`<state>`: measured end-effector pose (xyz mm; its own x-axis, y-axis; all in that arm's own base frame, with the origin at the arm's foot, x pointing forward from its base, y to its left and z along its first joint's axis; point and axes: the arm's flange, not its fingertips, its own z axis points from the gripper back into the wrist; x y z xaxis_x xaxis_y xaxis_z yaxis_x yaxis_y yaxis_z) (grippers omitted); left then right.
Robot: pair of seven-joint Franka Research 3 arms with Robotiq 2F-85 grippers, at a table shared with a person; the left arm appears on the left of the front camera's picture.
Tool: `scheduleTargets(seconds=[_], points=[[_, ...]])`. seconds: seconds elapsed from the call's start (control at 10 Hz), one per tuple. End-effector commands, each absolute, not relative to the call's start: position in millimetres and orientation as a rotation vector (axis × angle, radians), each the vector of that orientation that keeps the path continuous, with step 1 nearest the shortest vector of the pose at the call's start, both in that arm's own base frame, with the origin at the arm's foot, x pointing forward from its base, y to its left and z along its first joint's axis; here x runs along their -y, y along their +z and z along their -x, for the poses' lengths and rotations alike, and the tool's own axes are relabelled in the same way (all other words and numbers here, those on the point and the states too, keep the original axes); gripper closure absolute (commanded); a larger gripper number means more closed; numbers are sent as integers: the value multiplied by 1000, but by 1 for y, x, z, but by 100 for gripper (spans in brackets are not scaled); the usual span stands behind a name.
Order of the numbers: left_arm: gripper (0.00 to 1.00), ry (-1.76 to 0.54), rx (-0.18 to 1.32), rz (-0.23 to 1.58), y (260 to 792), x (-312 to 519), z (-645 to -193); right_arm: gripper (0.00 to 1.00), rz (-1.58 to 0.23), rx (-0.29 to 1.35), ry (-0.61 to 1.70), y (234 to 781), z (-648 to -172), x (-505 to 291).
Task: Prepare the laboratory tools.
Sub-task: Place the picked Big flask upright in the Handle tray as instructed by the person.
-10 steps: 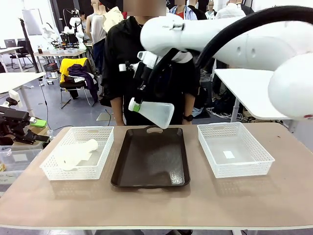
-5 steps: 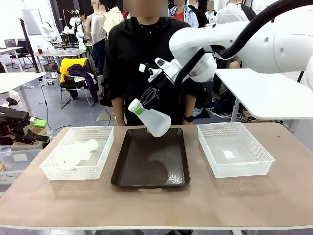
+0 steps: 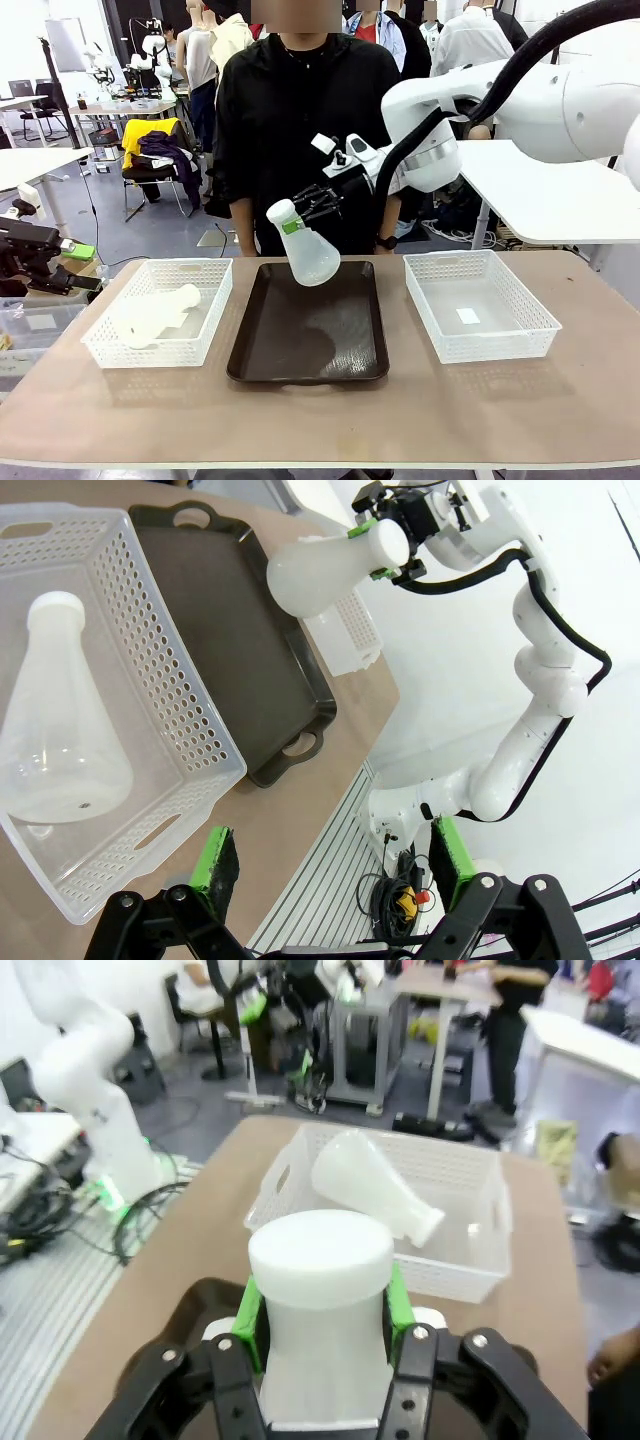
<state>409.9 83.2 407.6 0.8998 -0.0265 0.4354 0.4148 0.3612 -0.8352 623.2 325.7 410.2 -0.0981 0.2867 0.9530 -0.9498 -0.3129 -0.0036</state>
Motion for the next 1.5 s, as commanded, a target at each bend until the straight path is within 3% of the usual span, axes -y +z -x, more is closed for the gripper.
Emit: scheduleTargets(seconds=[0.0, 0.3, 0.8, 1.4], points=[[0, -295, 381, 1173, 408, -84, -409, 100, -1194, 933, 1586, 394, -624, -318], [0, -295, 381, 1173, 408, -84, -409, 100, -1257, 1079, 1612, 371, -639, -319], [0, -295, 381, 1173, 408, -84, -409, 100, -1321, 1132, 1653, 331, -670, -315], [0, -295, 381, 1173, 408, -84, -409, 100, -1415, 1157, 1507, 302, -689, -304]])
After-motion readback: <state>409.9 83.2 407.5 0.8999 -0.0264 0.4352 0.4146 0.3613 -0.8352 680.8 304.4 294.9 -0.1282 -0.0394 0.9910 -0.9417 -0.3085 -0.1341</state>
